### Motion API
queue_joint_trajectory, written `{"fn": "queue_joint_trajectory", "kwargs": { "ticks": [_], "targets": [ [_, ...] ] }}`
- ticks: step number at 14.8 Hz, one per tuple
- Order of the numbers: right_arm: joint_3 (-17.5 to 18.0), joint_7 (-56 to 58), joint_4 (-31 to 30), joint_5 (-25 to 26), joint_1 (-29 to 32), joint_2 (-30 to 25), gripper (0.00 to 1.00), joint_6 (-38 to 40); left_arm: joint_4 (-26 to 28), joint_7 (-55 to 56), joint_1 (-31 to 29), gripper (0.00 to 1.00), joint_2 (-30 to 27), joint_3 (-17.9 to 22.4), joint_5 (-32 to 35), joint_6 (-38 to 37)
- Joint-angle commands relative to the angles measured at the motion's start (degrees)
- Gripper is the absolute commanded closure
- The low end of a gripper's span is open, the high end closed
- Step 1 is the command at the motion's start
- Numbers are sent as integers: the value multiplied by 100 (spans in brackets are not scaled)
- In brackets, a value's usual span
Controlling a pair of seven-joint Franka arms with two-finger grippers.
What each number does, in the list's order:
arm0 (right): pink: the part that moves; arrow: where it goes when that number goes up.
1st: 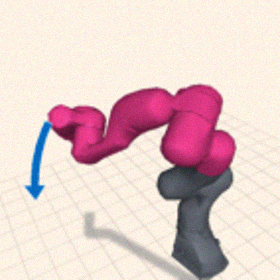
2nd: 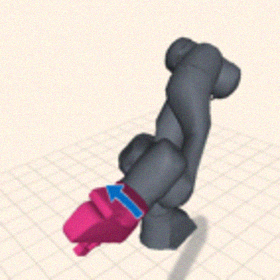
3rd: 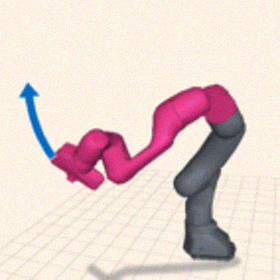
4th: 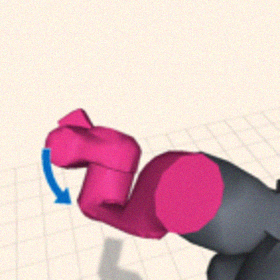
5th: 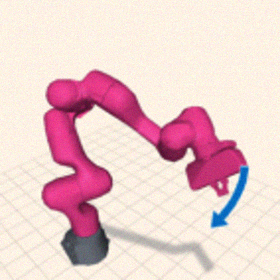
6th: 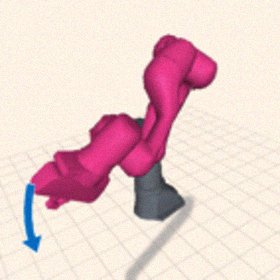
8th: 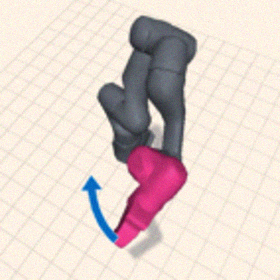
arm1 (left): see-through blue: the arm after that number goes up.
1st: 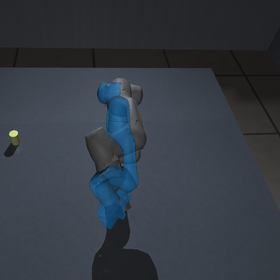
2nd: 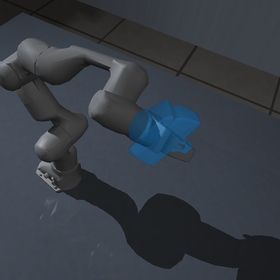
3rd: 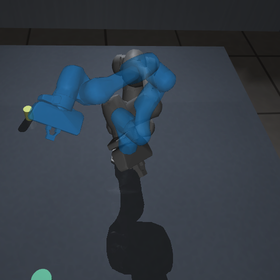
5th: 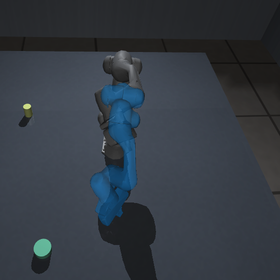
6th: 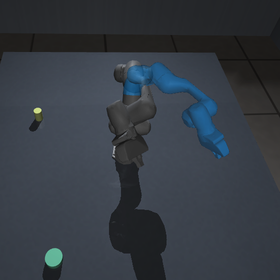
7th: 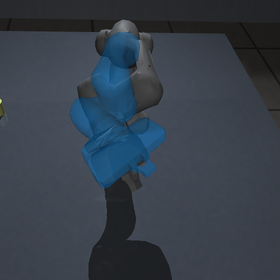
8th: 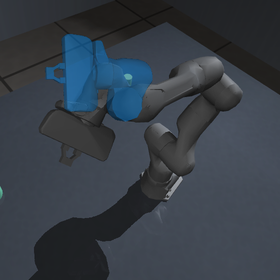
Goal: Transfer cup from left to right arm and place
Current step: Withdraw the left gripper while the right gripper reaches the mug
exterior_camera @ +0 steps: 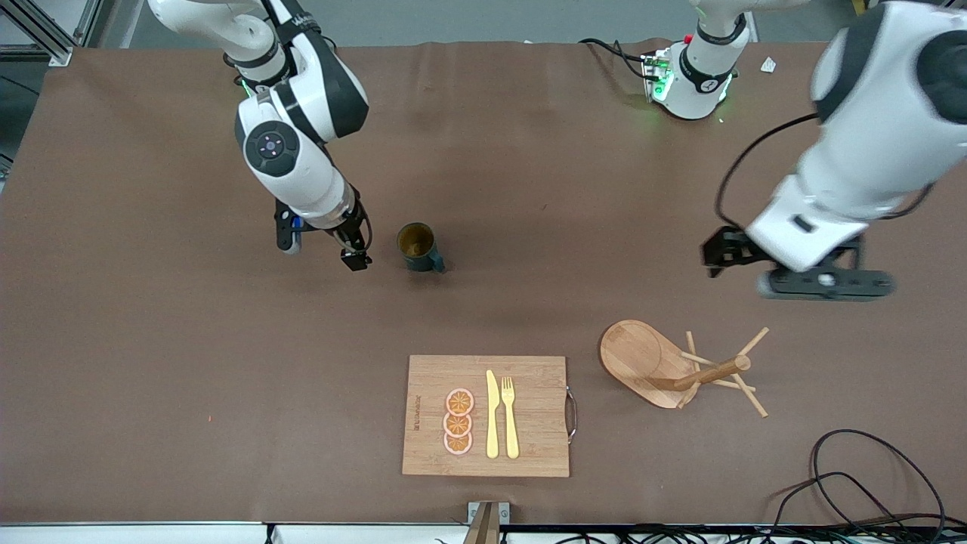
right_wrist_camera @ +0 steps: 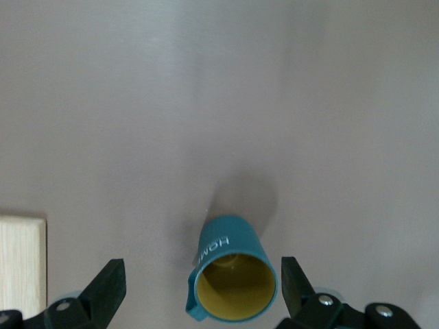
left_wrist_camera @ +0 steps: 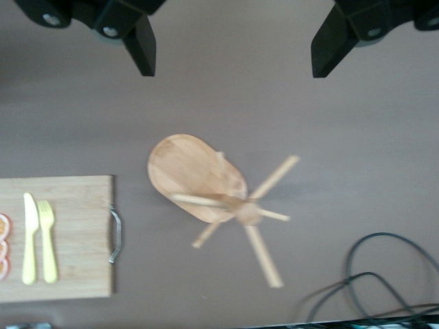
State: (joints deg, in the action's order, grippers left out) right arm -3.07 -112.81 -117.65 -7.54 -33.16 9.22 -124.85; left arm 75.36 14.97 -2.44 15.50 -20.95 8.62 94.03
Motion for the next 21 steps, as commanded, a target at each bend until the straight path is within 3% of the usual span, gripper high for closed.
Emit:
{"fn": "queue_joint_trajectory", "kwargs": {
  "ticks": [1,6,16,17,19,20,21],
  "targets": [
    [-62,-1038,-144,-45,-304,18,0,-84,155,-11,-211,0,-284,-49,-89,-95],
    [-62,-2622,-144,-2,-717,457,0,-382,146,-64,-353,0,-565,-49,-89,-306],
    [-54,-3125,-109,16,-1087,1116,5,-927,146,-64,-617,0,-636,-49,-581,-517],
    [-54,-3116,-100,16,-1096,1160,8,-971,146,-82,-617,0,-645,-32,-633,-517],
    [-45,-3081,-126,7,-1087,1170,25,-1278,146,-257,-442,0,-636,142,-634,-613],
    [-45,-3081,-109,7,-1113,1205,53,-1296,146,-284,-110,0,-627,440,-625,-674],
    [-45,-3081,-109,7,-1122,1222,67,-1305,146,-284,250,0,-653,852,-642,-692]
  ]
}}
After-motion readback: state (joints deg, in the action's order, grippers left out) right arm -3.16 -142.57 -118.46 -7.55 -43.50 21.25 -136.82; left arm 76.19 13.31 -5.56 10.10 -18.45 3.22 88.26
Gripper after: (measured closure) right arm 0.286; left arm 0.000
